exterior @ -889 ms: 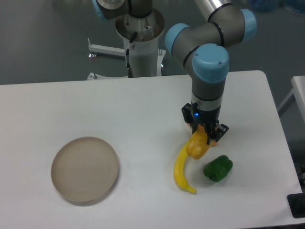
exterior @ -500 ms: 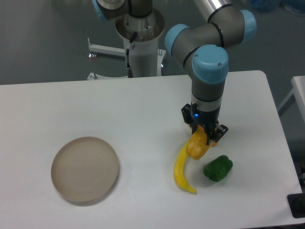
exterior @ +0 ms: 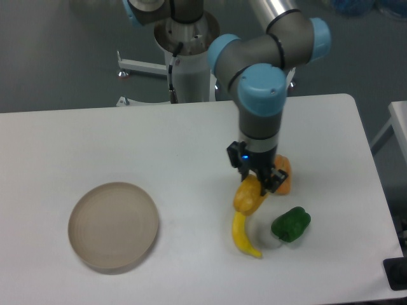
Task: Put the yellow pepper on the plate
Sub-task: 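Carry the held yellow pepper over to the beige plate, then lower the yellow pepper onto the plate and open the gripper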
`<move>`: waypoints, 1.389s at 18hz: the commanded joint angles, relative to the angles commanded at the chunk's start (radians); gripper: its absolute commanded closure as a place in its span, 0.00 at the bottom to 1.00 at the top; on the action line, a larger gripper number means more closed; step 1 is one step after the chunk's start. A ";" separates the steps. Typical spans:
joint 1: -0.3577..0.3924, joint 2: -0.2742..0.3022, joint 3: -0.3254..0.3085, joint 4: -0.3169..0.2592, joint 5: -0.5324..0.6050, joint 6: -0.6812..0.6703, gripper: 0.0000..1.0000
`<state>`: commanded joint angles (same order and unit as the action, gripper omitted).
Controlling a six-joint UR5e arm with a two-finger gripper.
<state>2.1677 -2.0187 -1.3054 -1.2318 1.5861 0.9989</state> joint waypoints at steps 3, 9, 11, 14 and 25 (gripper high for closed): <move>-0.067 0.000 -0.005 0.000 0.000 -0.124 0.52; -0.225 -0.005 -0.008 -0.006 -0.002 -0.403 0.52; -0.265 -0.018 -0.014 -0.003 -0.002 -0.492 0.52; -0.324 -0.040 -0.015 -0.002 -0.017 -0.604 0.52; -0.373 -0.127 -0.011 0.008 -0.044 -0.677 0.51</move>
<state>1.7948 -2.1460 -1.3162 -1.2241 1.5417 0.3221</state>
